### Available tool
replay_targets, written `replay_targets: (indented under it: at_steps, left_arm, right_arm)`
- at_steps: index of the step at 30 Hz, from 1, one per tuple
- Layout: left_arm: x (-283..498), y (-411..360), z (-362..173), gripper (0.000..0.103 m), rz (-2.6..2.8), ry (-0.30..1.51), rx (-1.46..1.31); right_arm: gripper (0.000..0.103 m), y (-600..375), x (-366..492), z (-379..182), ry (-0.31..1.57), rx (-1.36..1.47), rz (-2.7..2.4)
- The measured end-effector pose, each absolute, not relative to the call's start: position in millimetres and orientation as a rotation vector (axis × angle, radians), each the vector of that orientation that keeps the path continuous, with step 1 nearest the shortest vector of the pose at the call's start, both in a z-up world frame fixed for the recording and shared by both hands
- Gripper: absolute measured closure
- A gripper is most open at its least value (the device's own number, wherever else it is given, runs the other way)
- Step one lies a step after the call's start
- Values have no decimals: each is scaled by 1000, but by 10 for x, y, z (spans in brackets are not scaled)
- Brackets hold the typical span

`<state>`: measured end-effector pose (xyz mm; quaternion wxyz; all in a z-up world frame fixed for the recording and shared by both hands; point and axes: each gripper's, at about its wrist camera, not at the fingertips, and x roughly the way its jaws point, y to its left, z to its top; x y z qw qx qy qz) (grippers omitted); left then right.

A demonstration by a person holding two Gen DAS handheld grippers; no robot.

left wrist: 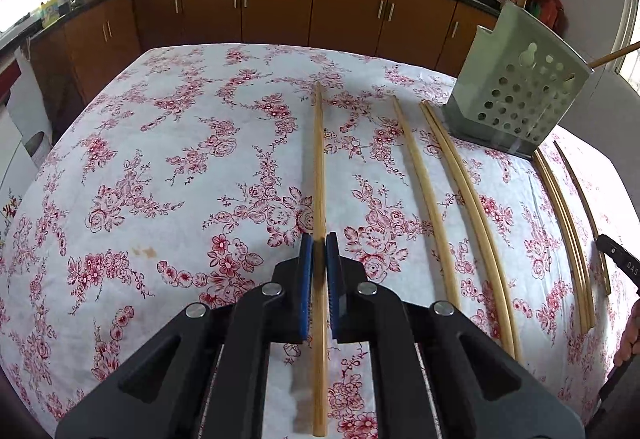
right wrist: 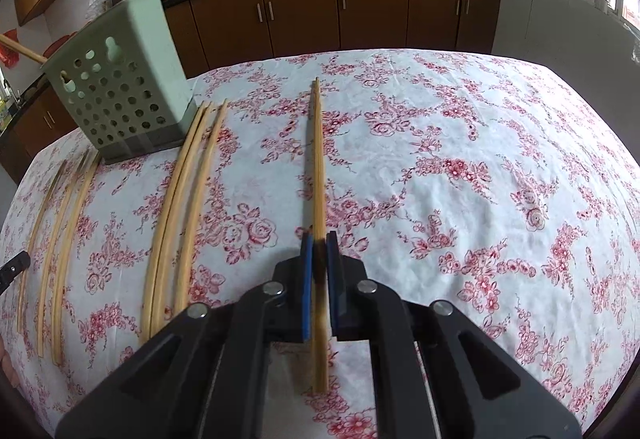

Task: Organize utensils
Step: 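Lift the chopstick with the left tool while the right tool lifts its chopstick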

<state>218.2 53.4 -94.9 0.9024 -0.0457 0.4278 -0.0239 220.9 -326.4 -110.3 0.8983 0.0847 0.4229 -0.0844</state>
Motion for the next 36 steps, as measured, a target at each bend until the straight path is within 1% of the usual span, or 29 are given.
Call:
replay_targets:
  at_steps: [14, 36]
  left_arm:
    - [2136, 558, -962, 94, -80, 882, -131]
    - [1729, 436, -954, 94, -69, 876, -2]
  right_arm:
    - [95, -3354, 2256, -1127, 879, 182, -185]
    - [95, -3268, 1899, -1125, 887, 159, -160]
